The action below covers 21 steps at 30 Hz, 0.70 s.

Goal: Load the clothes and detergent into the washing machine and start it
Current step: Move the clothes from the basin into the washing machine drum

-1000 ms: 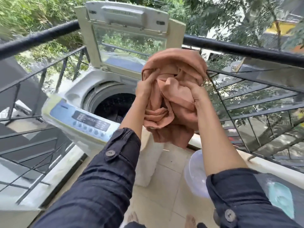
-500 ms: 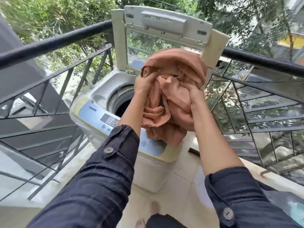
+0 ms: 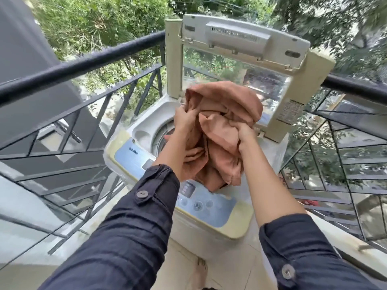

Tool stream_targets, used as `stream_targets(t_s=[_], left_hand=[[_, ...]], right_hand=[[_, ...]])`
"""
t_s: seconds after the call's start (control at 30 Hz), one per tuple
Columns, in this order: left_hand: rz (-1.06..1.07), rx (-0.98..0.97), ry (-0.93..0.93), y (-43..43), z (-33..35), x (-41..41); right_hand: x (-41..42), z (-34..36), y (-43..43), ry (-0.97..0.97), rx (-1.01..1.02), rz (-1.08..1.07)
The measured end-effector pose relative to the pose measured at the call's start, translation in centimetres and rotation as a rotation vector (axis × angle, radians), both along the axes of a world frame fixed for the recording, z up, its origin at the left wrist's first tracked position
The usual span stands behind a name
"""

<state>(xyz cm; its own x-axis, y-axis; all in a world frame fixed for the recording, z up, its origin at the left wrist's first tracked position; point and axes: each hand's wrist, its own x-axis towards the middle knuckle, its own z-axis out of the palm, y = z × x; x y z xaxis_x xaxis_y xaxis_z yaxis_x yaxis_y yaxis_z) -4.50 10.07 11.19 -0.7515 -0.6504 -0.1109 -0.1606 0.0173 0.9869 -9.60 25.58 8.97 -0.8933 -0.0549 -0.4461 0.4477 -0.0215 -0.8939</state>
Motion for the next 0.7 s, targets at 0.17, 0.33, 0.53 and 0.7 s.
stream_targets(t_s=[0.17, 0.33, 0.53, 0.7], left_hand=[[-0.039, 0.087, -0.054, -0.8, -3.9, -2.3], [-0.025, 0.045, -0.162, -0.7, -5.6, -4.0], [-0.022, 0.065, -0.221, -0.7, -8.0, -4.8], [-0.025, 0.18, -0.269, -1.0, -7.8, -4.8]], right_hand=[[-2.4, -3.6, -0.8, -0.124, 0.109, 0.126], [-1.6, -3.9, -0.9, -0.24, 0.213, 0.221], [-3.5, -5.3, -0.6, -0.215, 0.256, 0.232], [-3.8, -5.3, -1.3, -0.233, 0.15, 0.203]])
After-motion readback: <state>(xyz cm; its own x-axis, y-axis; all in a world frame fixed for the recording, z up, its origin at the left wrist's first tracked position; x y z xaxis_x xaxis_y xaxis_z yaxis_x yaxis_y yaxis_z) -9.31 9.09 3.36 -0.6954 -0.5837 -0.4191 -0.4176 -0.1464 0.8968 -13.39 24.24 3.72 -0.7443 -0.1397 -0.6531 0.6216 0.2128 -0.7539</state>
